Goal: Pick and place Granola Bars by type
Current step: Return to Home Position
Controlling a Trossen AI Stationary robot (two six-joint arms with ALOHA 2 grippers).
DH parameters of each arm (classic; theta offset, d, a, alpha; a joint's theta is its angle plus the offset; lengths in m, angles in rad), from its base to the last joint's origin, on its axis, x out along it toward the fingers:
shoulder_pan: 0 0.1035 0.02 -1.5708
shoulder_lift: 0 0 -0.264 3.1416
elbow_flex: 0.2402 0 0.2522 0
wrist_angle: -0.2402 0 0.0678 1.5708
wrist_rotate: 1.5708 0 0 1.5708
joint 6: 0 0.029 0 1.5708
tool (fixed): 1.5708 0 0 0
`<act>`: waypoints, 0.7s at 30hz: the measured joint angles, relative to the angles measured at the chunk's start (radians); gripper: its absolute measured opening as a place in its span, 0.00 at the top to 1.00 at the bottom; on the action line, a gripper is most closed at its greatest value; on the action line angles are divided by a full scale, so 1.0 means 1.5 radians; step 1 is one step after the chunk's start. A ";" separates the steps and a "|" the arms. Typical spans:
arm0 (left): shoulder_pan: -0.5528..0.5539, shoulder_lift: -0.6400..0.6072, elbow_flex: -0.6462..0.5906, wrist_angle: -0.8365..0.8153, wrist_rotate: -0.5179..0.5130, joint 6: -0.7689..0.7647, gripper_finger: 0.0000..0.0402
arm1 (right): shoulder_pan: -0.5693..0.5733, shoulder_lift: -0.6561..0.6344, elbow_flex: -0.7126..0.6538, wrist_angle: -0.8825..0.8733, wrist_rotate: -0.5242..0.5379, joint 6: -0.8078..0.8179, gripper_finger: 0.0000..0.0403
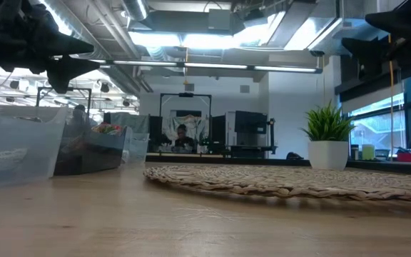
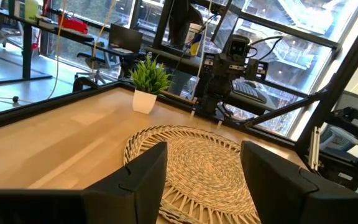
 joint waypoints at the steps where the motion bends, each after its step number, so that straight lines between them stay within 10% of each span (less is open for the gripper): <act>1: 0.000 0.000 0.000 0.000 0.000 0.000 0.51 | 0.000 0.000 0.000 -0.002 0.000 -0.001 0.37; 21: 0.000 0.000 0.000 0.000 0.000 0.000 0.51 | 0.000 0.000 0.000 -0.004 0.000 0.000 0.37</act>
